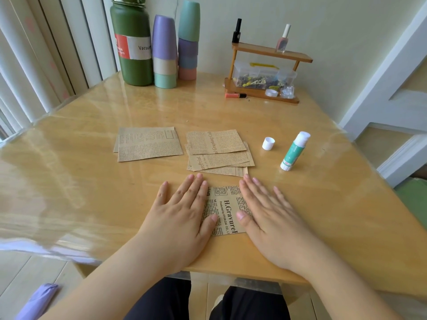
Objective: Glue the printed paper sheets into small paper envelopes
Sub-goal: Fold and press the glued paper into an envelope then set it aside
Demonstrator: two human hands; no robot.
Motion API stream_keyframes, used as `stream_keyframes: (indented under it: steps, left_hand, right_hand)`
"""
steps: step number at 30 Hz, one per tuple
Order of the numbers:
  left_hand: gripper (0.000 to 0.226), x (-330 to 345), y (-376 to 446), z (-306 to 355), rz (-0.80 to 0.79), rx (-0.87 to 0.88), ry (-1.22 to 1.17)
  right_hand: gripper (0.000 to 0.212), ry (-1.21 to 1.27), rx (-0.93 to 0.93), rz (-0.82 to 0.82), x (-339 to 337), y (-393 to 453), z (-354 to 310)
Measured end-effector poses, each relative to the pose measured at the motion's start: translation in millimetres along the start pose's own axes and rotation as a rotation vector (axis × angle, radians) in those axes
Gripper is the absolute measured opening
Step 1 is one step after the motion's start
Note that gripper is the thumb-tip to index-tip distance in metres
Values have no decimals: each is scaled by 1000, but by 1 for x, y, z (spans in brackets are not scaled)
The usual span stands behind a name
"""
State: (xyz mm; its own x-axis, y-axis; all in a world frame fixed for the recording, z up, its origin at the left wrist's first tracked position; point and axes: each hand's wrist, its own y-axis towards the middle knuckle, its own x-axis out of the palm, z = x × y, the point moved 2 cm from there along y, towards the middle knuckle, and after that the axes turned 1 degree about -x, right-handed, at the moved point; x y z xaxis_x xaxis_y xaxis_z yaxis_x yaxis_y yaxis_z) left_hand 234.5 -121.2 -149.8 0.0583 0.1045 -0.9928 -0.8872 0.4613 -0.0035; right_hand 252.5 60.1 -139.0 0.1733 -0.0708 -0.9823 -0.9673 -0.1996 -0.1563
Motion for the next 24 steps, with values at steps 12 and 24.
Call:
stream_keyframes:
  steps: [12, 24]
  left_hand:
    - [76, -3, -2, 9, 7, 78, 6]
    - [75, -4, -9, 2, 113, 154, -117]
  right_hand:
    - [77, 23, -129, -12, 0, 2, -25]
    - [72, 239, -139, 168, 0, 1, -16]
